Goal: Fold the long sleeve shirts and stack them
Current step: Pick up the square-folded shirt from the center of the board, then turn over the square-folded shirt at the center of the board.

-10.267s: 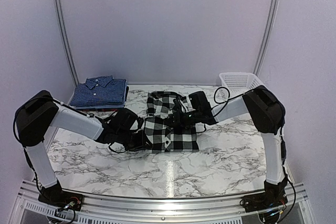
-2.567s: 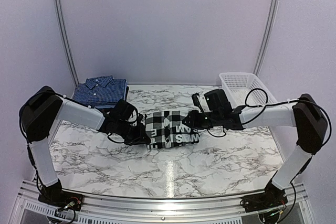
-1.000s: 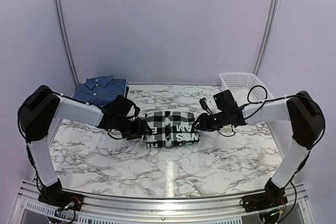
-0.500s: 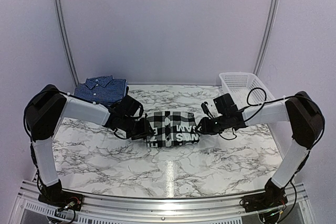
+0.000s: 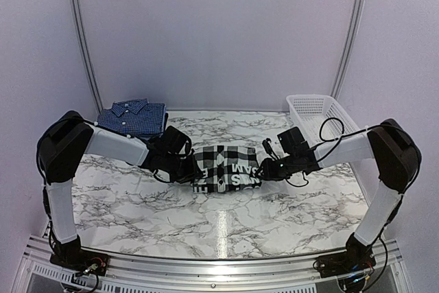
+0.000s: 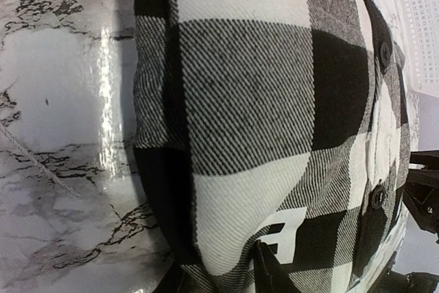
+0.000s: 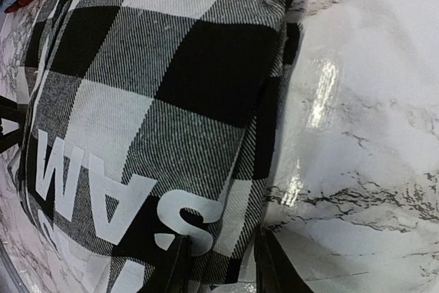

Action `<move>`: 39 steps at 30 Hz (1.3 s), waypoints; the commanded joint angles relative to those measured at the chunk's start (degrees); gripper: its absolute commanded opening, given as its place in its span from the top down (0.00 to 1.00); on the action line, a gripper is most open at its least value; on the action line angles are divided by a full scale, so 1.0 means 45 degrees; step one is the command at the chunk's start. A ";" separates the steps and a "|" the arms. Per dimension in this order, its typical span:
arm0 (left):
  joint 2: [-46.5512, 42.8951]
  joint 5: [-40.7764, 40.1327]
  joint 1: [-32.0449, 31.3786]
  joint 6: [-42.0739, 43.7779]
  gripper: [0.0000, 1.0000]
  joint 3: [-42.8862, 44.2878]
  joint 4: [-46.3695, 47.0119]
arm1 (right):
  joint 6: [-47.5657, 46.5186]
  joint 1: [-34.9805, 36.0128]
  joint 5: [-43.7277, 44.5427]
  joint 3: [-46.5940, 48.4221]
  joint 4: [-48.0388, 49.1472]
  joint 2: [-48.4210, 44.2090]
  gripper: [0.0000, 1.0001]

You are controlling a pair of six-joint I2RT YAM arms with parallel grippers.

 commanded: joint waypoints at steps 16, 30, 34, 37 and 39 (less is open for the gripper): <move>-0.2850 -0.0406 0.1444 0.0823 1.00 -0.1880 -0.1567 | 0.1169 0.1716 -0.0090 0.0175 0.1027 0.0529 0.72; -0.5200 0.0400 0.4049 0.4812 1.00 -0.1923 -0.5115 | 0.2893 0.3770 0.0907 0.2341 0.1654 0.1676 0.71; -0.5277 0.0968 0.4373 0.4855 1.00 -0.2032 -0.5286 | 0.2723 0.3763 0.2206 0.3864 0.1257 0.2466 0.71; -0.5502 0.1733 0.4594 0.4989 1.00 -0.2380 -0.5368 | 0.2483 0.3780 0.2297 0.5355 0.0952 0.3455 0.72; -0.5741 0.1831 0.4861 0.5264 1.00 -0.2560 -0.5785 | 0.2466 0.3887 0.2191 0.6084 0.0825 0.4193 0.72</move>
